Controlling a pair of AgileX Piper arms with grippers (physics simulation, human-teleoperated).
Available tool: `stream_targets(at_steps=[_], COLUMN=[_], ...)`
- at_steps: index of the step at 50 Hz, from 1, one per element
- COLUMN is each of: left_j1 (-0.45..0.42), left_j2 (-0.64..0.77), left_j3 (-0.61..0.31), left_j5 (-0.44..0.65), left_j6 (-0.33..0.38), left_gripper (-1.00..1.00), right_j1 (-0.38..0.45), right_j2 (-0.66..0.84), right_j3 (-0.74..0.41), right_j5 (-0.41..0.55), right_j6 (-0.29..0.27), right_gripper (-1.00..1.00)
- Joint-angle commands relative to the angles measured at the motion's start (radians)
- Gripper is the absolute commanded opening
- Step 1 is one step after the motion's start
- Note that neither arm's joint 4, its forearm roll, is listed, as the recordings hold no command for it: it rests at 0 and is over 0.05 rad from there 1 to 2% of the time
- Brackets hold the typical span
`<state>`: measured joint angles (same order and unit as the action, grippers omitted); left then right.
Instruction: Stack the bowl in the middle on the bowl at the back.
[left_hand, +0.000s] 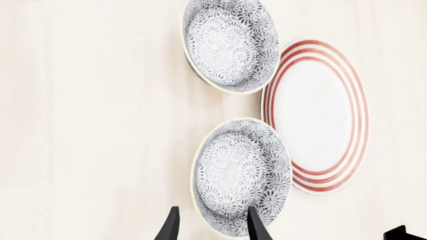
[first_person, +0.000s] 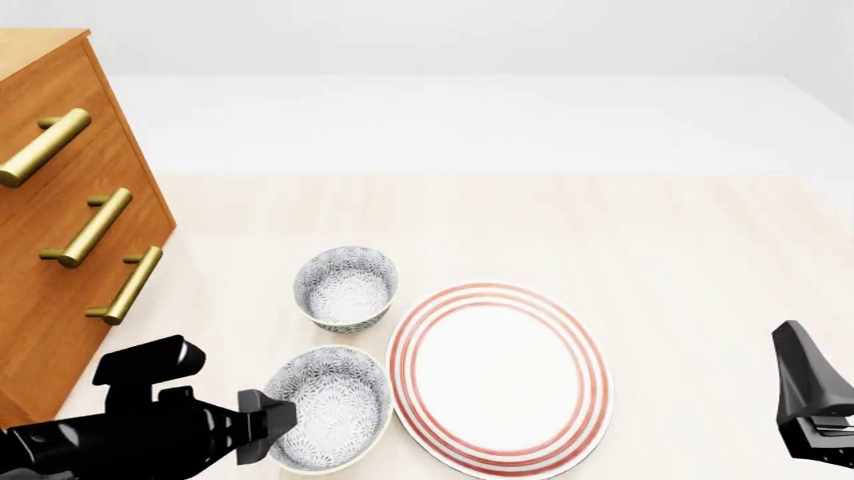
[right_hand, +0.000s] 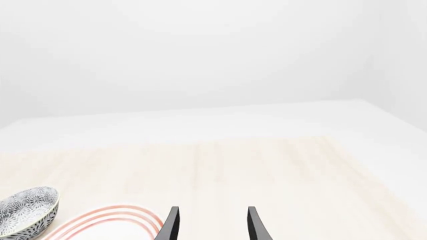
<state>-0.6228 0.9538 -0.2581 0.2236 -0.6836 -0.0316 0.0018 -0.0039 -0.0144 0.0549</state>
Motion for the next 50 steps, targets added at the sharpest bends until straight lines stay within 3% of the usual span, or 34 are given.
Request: stream_targets(at_steps=[1, 34, 43, 44, 46, 50], left_j1=[0.054, 0.033, 0.021, 0.032, 0.026, 0.016], left_j2=[0.080, 0.316, 0.312, 0.288, 0.193, 0.134], left_j3=[0.009, 0.014, 0.017, 0.009, -0.009, -0.023], left_j5=[-0.077, -0.289, -0.296, -0.269, -0.190, -0.131], left_j6=[0.030, 0.045, 0.047, 0.060, 0.040, 0.034], left_gripper=[1.00, 1.00, 1.00, -1.00, -1.00, -1.00], right_j1=[0.000, -0.001, -0.002, -0.002, -0.001, 0.000], right_j2=[0.000, -0.001, -0.001, -0.001, -0.001, -0.001], right_j3=[0.000, 0.000, 0.000, 0.000, 0.000, 0.000], right_j5=[0.000, -0.003, -0.004, -0.005, -0.004, -0.003], right_j6=[0.002, 0.012, 0.015, 0.016, 0.012, 0.009], right_gripper=[1.00, 1.00, 1.00, 1.00, 1.00, 1.00])
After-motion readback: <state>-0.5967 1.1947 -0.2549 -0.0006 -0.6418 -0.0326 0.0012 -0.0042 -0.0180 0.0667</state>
